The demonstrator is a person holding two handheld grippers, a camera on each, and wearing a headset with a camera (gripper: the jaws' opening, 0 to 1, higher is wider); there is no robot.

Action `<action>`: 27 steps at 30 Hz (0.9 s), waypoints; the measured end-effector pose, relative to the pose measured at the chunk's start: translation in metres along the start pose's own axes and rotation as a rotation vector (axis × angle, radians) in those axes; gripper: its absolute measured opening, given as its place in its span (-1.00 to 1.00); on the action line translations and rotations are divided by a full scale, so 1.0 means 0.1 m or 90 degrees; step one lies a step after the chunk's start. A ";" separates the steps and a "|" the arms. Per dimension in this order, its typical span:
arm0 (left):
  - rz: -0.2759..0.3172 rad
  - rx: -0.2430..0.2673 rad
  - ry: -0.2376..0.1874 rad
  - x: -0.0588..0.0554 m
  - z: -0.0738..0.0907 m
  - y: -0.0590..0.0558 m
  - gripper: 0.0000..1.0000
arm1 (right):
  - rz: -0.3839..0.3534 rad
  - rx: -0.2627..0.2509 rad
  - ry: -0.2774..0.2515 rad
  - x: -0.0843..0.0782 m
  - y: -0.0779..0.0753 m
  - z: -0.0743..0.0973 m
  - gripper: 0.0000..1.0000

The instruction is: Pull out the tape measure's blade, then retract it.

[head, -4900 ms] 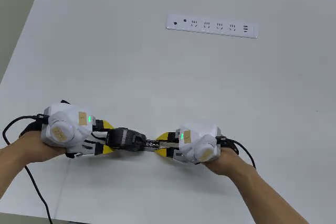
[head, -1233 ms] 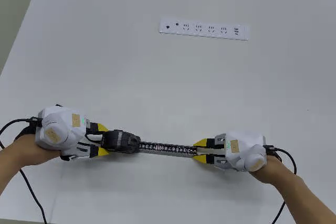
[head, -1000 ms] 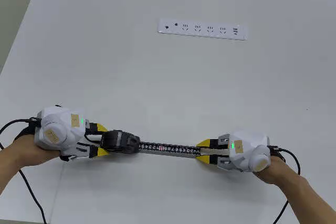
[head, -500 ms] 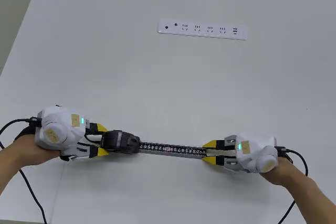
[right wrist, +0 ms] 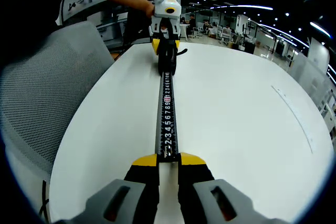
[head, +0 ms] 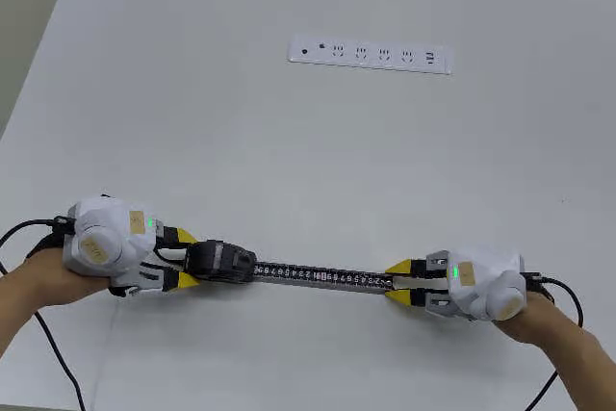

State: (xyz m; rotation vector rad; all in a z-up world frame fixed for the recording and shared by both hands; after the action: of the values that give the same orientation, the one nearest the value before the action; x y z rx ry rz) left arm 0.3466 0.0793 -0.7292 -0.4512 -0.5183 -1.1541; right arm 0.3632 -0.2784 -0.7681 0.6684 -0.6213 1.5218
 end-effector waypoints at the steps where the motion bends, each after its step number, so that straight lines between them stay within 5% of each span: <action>1: 0.000 0.000 0.000 0.00 0.00 0.00 -0.48 | 0.000 0.000 0.001 -0.01 0.00 0.01 -0.80; 27: 0.000 -0.002 0.003 0.00 -0.02 0.00 -0.48 | -0.016 -0.014 0.024 -0.21 0.01 0.26 -0.80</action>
State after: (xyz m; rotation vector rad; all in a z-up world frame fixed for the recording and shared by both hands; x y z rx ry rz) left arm 0.3468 0.0783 -0.7308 -0.4505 -0.5123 -1.1556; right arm 0.3637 -0.3121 -0.7659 0.6263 -0.5979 1.4985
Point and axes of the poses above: the centre of the closed fingertips' face, and the gripper's own axes: z roughly backward along the fingers, y roughly to its left, x roughly out of its top, the point moved 8 cm from there along z, roughly backward along the fingers, and after that the axes turned 3 degrees about x, right-handed, at the moved point
